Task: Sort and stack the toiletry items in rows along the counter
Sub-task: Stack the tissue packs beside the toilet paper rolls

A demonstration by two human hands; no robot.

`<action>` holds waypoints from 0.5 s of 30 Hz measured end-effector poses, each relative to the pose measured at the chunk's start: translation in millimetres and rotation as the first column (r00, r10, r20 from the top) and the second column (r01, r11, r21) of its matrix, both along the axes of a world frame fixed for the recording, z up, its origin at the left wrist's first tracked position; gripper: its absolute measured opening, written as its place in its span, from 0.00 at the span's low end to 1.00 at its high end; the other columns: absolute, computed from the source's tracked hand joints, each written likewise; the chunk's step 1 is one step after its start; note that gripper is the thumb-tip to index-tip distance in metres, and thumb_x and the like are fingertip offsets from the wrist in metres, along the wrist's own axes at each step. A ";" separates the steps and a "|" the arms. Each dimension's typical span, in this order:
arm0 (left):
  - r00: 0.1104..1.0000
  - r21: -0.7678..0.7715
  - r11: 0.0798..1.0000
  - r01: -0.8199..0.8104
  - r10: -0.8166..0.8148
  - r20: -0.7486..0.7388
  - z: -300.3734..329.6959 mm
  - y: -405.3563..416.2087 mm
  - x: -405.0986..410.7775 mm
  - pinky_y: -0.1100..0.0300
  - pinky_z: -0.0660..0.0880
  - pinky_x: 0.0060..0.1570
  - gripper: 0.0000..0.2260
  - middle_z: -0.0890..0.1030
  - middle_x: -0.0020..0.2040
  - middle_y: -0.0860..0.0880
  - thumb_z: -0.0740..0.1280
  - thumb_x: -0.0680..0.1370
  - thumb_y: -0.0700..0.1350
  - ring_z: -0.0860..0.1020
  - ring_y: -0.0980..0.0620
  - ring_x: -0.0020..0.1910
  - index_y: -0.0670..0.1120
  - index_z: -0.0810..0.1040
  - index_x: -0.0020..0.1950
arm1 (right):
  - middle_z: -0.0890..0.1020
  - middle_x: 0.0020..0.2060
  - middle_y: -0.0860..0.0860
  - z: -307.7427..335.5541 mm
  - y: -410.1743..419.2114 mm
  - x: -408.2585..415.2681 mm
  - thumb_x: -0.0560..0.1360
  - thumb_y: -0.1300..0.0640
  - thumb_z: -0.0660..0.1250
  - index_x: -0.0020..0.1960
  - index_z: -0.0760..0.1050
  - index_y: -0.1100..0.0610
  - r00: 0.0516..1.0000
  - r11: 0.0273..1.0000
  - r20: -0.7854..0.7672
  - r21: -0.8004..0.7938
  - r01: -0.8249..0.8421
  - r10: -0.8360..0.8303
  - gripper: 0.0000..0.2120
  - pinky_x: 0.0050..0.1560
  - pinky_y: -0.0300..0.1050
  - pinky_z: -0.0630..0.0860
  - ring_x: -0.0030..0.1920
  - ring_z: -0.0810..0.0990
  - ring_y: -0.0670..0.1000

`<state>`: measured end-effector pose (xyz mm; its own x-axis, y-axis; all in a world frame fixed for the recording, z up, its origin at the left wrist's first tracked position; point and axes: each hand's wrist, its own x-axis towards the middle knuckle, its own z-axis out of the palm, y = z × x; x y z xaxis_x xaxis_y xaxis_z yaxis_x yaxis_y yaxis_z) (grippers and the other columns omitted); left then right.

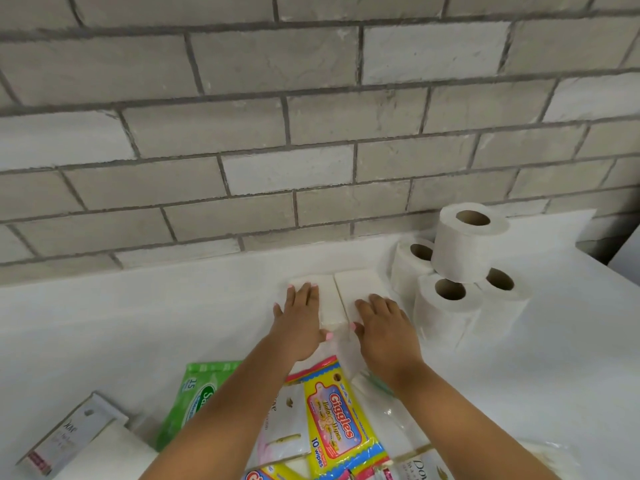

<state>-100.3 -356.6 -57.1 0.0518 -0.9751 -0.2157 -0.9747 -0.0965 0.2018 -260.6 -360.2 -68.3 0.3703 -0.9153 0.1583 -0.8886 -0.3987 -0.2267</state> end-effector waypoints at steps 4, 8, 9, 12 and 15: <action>0.999 0.011 1.000 -0.016 0.016 -0.044 -3.1 -5.1 -5.5 0.40 0.45 0.72 0.38 0.36 0.77 0.48 0.61 0.79 0.50 0.36 0.44 0.76 0.44 0.36 0.76 | 0.66 0.69 0.53 0.7 -4.7 -2.5 0.81 0.52 0.52 0.71 0.62 0.54 1.000 1.000 0.000 0.013 0.019 -0.019 0.19 0.68 0.47 0.62 0.68 0.64 0.55; 0.997 0.004 1.000 -0.023 0.023 -0.071 -5.8 -10.3 -9.7 0.40 0.45 0.72 0.38 0.35 0.77 0.48 0.61 0.80 0.49 0.35 0.44 0.75 0.44 0.36 0.76 | 0.62 0.72 0.52 1.1 -9.1 -4.7 0.82 0.51 0.51 0.73 0.58 0.53 0.999 0.999 -0.024 0.041 0.028 -0.027 0.20 0.71 0.48 0.57 0.71 0.59 0.55; 0.997 0.003 1.000 -0.023 0.024 -0.075 -6.8 -11.7 -10.1 0.41 0.45 0.73 0.38 0.35 0.77 0.48 0.61 0.80 0.48 0.34 0.44 0.75 0.44 0.36 0.76 | 0.61 0.73 0.52 1.4 -10.3 -5.3 0.82 0.51 0.51 0.74 0.57 0.53 0.999 0.998 -0.024 0.050 0.027 -0.025 0.21 0.72 0.48 0.56 0.72 0.58 0.55; 0.997 0.009 1.000 -0.025 0.025 -0.068 -8.3 -14.1 -10.3 0.40 0.45 0.72 0.37 0.34 0.77 0.48 0.60 0.80 0.49 0.34 0.44 0.75 0.44 0.35 0.76 | 0.59 0.73 0.52 1.4 -13.6 -7.6 0.82 0.51 0.51 0.74 0.56 0.53 1.000 0.997 -0.021 0.072 0.016 -0.015 0.22 0.73 0.49 0.53 0.73 0.56 0.55; 0.999 0.013 0.999 -0.031 0.031 -0.042 -8.5 -15.3 -10.8 0.39 0.45 0.72 0.37 0.34 0.77 0.48 0.59 0.80 0.50 0.34 0.44 0.75 0.44 0.35 0.76 | 0.58 0.74 0.52 0.2 -18.1 -8.6 0.82 0.52 0.52 0.75 0.55 0.53 1.000 0.995 -0.010 0.096 0.005 -0.004 0.22 0.74 0.49 0.52 0.74 0.54 0.56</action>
